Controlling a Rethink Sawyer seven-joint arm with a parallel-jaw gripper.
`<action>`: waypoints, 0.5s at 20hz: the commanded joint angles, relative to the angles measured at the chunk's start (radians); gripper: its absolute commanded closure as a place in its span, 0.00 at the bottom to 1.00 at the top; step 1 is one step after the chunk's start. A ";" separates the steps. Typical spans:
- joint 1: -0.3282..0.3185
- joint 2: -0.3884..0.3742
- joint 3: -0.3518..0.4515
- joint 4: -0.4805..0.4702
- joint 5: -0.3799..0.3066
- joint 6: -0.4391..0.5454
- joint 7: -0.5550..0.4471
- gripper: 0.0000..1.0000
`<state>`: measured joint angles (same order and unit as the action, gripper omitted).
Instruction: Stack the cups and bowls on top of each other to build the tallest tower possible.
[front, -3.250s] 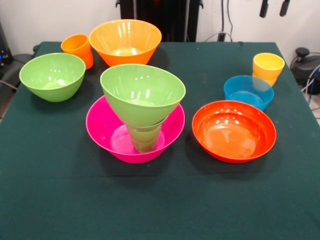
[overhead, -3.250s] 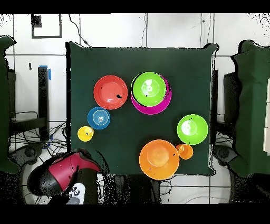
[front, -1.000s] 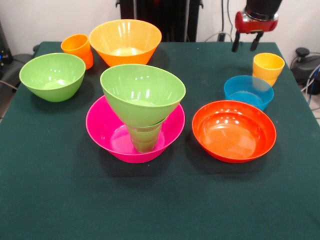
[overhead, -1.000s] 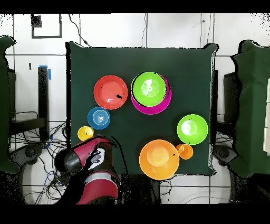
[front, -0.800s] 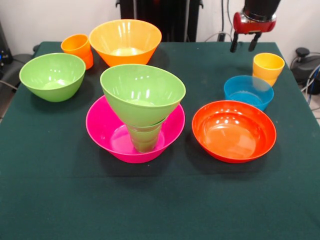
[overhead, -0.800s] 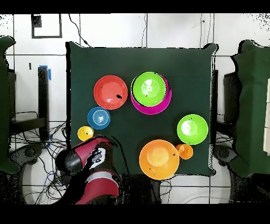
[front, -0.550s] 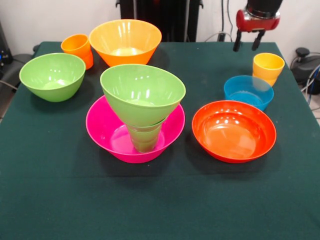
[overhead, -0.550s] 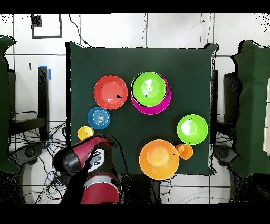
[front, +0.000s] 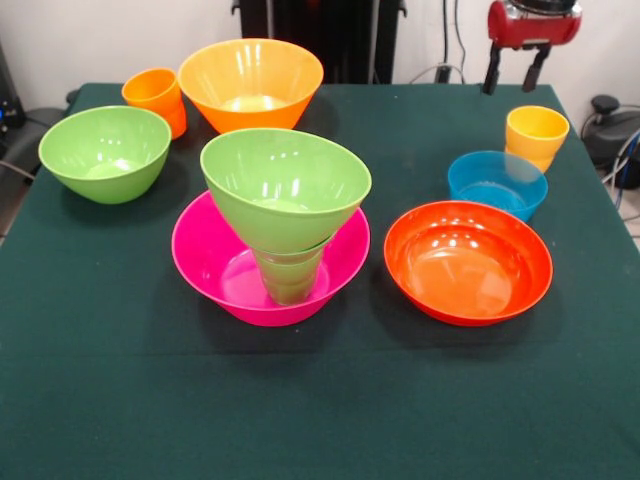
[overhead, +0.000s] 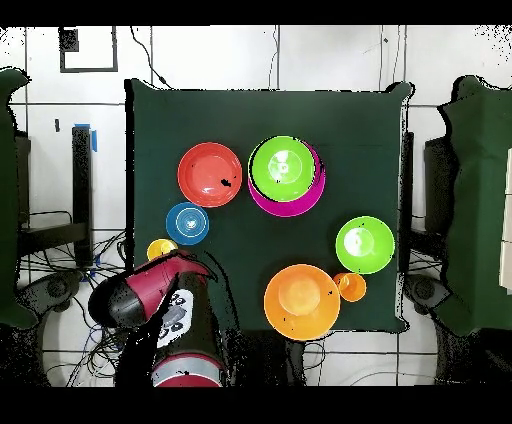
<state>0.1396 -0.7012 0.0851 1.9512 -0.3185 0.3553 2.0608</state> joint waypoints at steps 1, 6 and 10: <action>-0.009 -0.015 0.092 -0.061 -0.018 0.083 -0.023 0.00; -0.038 0.012 0.118 -0.098 -0.019 0.092 -0.053 0.00; -0.070 0.043 0.143 -0.135 -0.035 0.095 -0.090 0.00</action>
<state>0.1188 -0.7183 0.1075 1.9209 -0.3189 0.3569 2.0608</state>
